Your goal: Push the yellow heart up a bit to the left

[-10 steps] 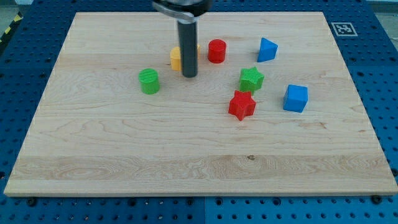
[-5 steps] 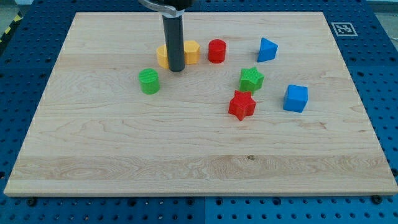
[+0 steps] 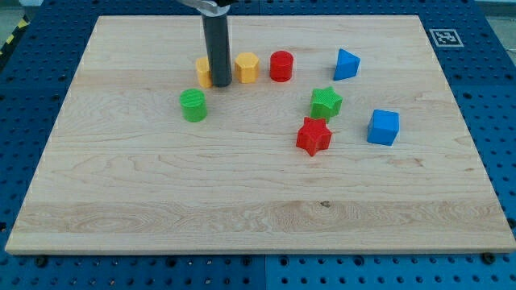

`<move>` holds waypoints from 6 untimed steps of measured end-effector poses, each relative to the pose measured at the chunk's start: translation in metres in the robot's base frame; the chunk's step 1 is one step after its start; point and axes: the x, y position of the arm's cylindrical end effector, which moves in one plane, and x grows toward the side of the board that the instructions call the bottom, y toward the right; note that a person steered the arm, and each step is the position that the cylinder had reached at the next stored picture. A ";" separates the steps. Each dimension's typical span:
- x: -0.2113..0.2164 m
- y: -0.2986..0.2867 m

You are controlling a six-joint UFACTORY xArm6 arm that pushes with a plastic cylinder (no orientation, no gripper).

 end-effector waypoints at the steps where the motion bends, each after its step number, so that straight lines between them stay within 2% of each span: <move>1: 0.000 -0.012; 6: 0.029 -0.045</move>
